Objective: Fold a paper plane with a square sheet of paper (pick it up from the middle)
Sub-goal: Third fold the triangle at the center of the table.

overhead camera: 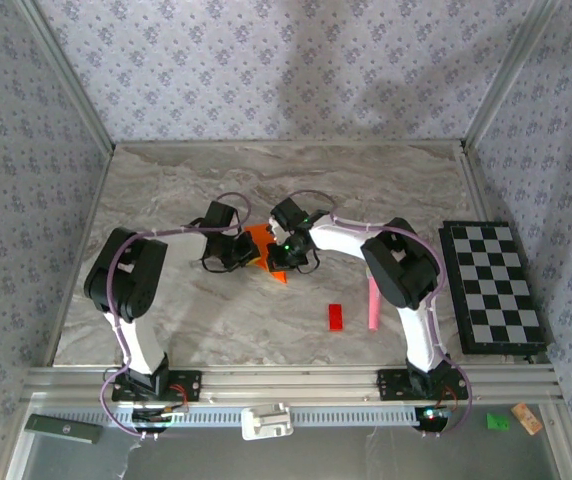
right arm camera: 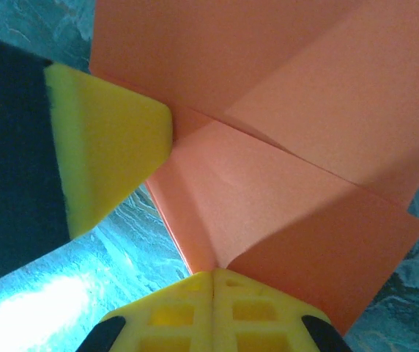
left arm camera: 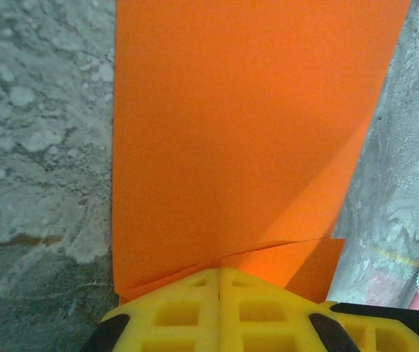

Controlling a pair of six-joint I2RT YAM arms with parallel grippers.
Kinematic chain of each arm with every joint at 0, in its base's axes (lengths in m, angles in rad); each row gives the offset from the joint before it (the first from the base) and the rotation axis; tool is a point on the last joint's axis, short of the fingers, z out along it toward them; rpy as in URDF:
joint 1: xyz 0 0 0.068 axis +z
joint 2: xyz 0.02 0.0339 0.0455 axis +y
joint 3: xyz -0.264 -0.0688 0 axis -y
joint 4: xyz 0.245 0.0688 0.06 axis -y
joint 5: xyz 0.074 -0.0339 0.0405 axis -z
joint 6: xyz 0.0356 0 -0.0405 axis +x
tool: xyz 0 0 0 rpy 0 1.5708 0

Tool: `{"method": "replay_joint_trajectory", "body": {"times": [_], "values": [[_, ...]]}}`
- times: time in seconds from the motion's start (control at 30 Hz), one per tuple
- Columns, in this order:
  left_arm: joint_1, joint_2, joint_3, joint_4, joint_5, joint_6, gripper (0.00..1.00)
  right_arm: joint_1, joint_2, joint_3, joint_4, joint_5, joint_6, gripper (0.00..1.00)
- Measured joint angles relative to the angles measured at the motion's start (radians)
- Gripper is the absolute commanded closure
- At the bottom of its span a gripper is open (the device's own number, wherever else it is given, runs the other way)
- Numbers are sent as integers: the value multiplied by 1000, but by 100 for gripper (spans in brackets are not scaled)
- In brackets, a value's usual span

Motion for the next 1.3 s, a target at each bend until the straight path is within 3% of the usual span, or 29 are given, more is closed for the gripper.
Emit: {"method": "replay_joint_trajectory", "body": {"times": [1.0, 1.3], "values": [[-5, 28, 48, -53, -9, 16, 100, 5, -30, -39, -43, -28, -107, 100], [0, 29, 48, -53, -8, 47, 100, -14, -55, -116, 44, -78, -125, 100]]}}
